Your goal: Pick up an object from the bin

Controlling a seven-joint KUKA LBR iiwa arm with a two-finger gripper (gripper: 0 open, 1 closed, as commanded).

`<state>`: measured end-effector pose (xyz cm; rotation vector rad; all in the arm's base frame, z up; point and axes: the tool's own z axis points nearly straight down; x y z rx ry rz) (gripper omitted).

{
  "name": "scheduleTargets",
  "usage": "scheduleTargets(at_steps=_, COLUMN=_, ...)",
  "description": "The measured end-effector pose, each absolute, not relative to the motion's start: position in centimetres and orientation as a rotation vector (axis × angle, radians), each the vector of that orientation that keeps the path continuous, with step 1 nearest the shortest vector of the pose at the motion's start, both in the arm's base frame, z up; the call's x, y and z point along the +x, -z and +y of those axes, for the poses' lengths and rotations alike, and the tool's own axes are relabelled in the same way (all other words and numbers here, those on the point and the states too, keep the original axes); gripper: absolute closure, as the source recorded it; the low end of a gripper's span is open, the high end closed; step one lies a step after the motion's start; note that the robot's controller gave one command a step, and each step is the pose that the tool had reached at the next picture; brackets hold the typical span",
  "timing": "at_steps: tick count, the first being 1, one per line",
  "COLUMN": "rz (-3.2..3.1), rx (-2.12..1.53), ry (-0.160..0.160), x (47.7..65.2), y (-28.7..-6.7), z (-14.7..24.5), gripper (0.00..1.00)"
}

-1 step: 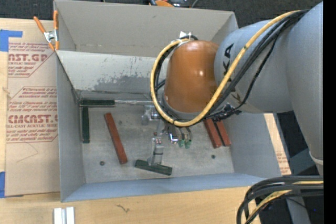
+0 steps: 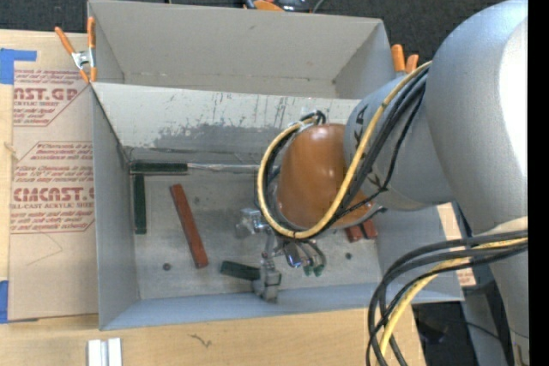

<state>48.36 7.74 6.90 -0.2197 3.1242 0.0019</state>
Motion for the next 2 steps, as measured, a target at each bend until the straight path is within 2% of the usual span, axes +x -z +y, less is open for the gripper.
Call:
scheduleTargets(at_steps=1, rz=3.133, rx=-0.221, ry=-0.001, x=48.1, y=-7.0, z=7.8, gripper=1.00)
scheduleTargets(at_steps=2, rz=3.097, rx=-0.477, ry=-0.002, x=49.3, y=-20.2, z=11.3, gripper=1.00)
